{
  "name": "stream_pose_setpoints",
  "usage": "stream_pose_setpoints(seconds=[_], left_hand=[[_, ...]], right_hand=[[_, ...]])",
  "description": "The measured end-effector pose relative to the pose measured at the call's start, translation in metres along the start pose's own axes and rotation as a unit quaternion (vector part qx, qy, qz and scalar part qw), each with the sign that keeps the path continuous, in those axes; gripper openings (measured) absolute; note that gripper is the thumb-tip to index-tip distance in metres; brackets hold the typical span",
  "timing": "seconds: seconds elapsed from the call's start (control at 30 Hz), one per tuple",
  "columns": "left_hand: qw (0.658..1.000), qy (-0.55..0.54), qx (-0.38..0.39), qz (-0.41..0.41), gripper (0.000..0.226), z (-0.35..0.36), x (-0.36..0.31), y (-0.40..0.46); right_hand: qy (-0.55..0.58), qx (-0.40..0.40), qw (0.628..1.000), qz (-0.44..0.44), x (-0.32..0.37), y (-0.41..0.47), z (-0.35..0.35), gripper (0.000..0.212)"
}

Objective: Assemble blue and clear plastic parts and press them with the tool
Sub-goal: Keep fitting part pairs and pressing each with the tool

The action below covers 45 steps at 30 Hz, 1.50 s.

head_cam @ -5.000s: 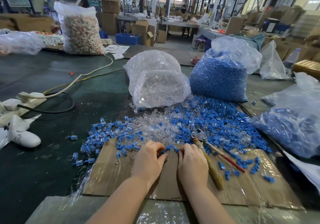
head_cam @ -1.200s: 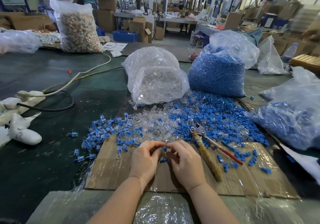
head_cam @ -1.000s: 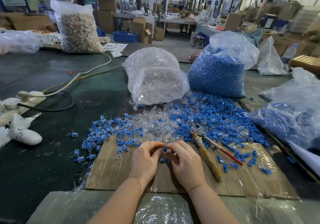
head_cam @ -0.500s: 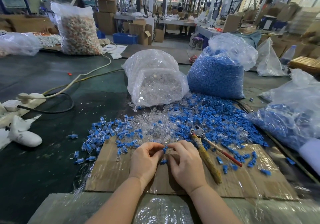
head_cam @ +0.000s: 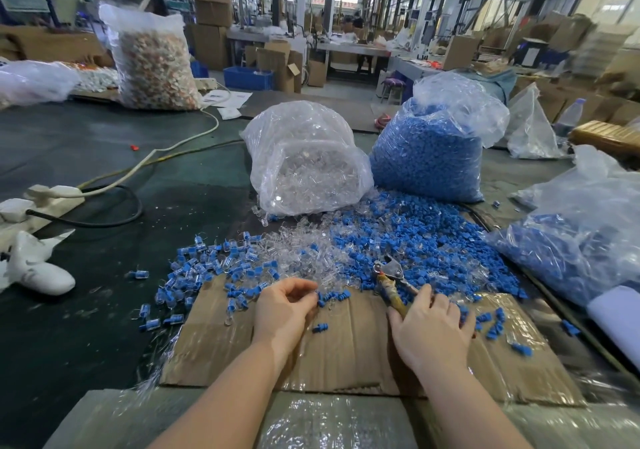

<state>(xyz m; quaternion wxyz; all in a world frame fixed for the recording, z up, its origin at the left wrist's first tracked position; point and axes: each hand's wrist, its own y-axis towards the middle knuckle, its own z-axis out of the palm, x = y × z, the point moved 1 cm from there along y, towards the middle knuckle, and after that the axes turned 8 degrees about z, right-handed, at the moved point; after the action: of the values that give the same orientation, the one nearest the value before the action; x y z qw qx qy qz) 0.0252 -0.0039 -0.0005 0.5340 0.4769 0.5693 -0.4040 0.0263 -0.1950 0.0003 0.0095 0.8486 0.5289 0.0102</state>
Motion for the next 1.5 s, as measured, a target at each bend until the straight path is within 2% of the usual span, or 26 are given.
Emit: stream_pose_setpoints(seconds=[0.13,0.23,0.3,0.37,0.5,0.57,0.7,0.8,0.93,1.07,1.27,1.5], left_hand=[[1.0,-0.001,0.0,0.003,0.018,0.001,-0.005,0.001],[1.0,-0.014,-0.004,0.002,0.016,0.001,-0.011,0.006],[0.998,-0.056,-0.017,-0.016,0.017,0.002,-0.015,0.011],[0.992,-0.113,-0.032,-0.042,0.017,0.003,-0.018,0.016],[0.984,-0.153,-0.052,-0.076,0.017,0.002,-0.021,0.027],[0.981,-0.161,-0.066,-0.085,0.019,0.0,-0.021,0.03],[0.978,-0.159,-0.089,-0.098,0.02,-0.004,-0.022,0.033],[0.979,-0.153,-0.097,-0.098,0.021,-0.005,-0.023,0.033],[0.981,-0.136,-0.099,-0.097,0.019,-0.007,-0.022,0.033],[0.986,-0.104,-0.091,-0.091,0.02,-0.007,-0.021,0.032],[0.988,-0.089,-0.076,-0.104,0.018,-0.008,-0.023,0.032],[0.987,-0.096,-0.067,-0.114,0.017,-0.007,-0.027,0.031]], right_hand=[[-0.036,-0.061,0.996,-0.053,0.004,-0.004,-0.007,0.05],[-0.012,-0.045,0.995,-0.092,0.009,-0.006,-0.02,0.04],[0.064,0.007,0.989,-0.137,0.016,-0.008,-0.028,0.034],[0.169,0.11,0.965,-0.167,0.024,-0.014,-0.038,0.032],[0.357,0.311,0.869,-0.142,0.033,-0.025,-0.053,0.034],[0.386,0.361,0.839,-0.129,0.034,-0.029,-0.059,0.03],[0.408,0.397,0.816,-0.102,0.036,-0.035,-0.068,0.028],[0.396,0.41,0.816,-0.1,0.037,-0.035,-0.069,0.033],[0.369,0.427,0.816,-0.125,0.037,-0.036,-0.067,0.002],[0.365,0.43,0.816,-0.13,0.037,-0.037,-0.066,0.018],[0.34,0.414,0.832,-0.146,0.037,-0.039,-0.067,0.016],[0.294,0.328,0.878,-0.186,0.041,-0.042,-0.068,0.024]])
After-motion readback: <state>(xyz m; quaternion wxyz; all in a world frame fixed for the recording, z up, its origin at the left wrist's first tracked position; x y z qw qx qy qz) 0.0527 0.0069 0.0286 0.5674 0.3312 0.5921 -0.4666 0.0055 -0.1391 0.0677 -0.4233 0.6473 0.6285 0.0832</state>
